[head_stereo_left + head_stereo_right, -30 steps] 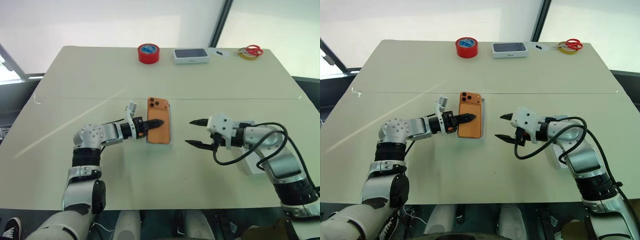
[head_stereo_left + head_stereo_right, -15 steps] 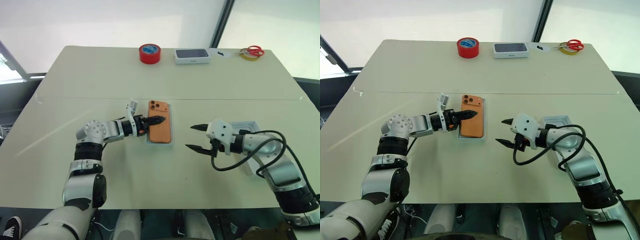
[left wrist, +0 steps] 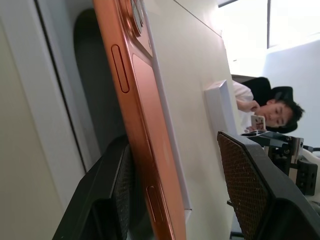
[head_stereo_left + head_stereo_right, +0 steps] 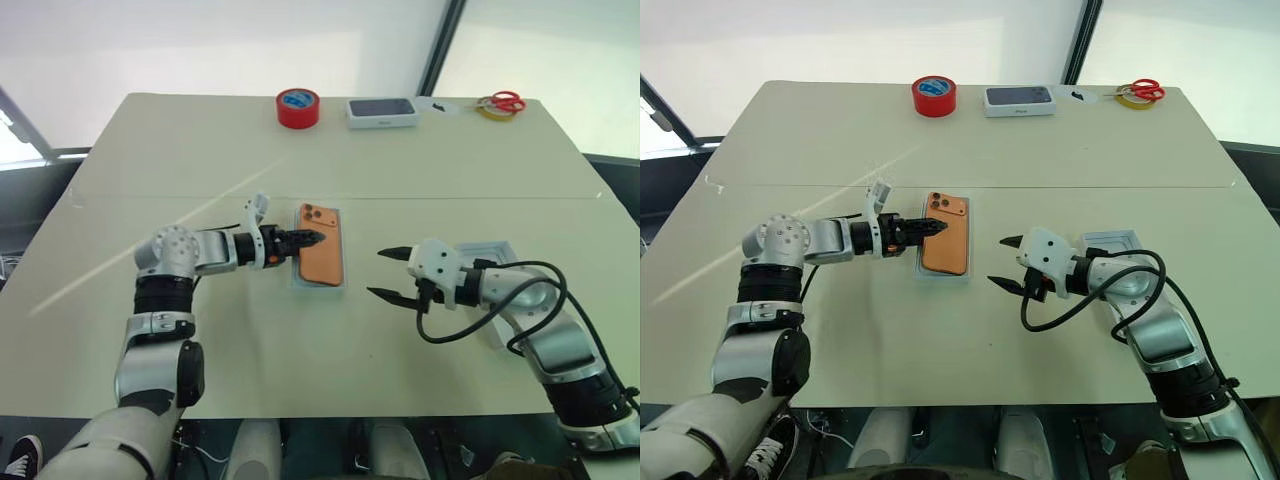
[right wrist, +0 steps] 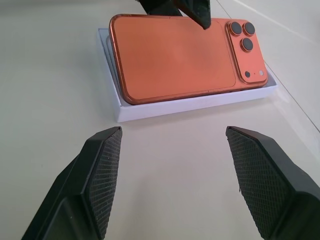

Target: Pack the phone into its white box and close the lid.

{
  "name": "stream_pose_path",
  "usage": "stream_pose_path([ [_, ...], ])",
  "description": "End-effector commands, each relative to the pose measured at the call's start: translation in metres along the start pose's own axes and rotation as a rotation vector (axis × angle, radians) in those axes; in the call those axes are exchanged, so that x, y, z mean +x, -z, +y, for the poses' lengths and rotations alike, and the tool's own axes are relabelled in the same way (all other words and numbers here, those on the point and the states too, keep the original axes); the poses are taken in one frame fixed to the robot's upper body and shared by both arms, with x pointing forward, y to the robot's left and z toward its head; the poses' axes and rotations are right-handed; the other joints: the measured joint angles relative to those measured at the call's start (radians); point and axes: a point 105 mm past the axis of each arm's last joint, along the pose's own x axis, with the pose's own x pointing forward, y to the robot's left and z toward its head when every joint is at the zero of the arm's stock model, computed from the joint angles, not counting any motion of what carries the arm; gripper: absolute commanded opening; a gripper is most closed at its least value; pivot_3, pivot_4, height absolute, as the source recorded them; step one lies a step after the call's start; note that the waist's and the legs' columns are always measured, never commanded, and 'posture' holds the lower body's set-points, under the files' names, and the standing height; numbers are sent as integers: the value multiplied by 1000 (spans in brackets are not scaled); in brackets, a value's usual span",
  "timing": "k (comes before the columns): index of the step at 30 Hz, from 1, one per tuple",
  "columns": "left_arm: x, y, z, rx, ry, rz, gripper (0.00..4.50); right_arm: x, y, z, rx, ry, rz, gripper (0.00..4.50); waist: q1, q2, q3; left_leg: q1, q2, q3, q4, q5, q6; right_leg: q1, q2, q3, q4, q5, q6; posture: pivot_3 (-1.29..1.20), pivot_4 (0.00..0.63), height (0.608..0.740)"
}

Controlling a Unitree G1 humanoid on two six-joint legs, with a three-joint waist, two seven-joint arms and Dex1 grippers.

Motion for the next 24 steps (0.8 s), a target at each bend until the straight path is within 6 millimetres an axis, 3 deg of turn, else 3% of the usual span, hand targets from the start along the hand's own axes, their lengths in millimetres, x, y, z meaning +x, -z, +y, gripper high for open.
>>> stream_pose_path([
  [1, -13, -9, -13, 54, 24, -36, 2621, 4, -10, -1, -36, 0, -34, 3488, 1, 0, 0, 0, 0, 0, 0, 0, 0, 0, 0, 0, 0, 0, 0, 0, 150, 740],
  [13, -34, -24, 6, 221, -114, -201, 2621, 15, -14, -3, -38, 4, -52, 3488, 1, 0, 0, 1, 0, 0, 1, 0, 0, 0, 0, 1, 2, 0, 0, 0, 150, 740],
  [14, -36, -27, 8, 235, -125, -224, 2387, 15, -14, -5, -35, 16, -55, 3488, 1, 0, 0, 1, 0, 0, 1, 0, 0, 0, 0, 1, 2, 0, 0, 0, 150, 740],
  [16, -39, -26, 12, 341, -165, -225, 1829, 16, -14, -9, -38, 35, -47, 2945, 1, 0, 0, 1, 0, 0, 1, 0, 0, 0, 0, 1, 2, 0, 0, 0, 150, 740],
  [19, -40, -23, 28, 491, -272, -215, 236, 21, -5, -20, -94, 90, 9, 1571, -1, 0, 0, 2, 0, 2, 0, 0, 0, 0, 0, 1, 2, 0, 0, 0, 150, 740],
  [20, -39, -23, 31, 527, -293, -220, 0, 23, -1, -24, -133, 113, 38, 1028, 0, 0, 0, 2, 0, 2, 0, 0, -1, 0, 0, 1, 2, 0, 0, 0, 150, 740],
  [22, -34, -21, 36, 580, -317, -207, 0, 28, 2, -30, -174, 137, 67, 49, 2, 0, 0, 2, 0, 2, 0, 0, -1, -1, 0, 1, 2, 0, -1, 0, 150, 740],
  [24, -26, -17, 38, 598, -322, -187, 0, 33, 3, -37, -198, 166, 84, 49, 2, 0, 0, 1, 0, 2, 0, 0, 0, -1, -1, 1, 2, 0, -1, 0, 150, 740],
])
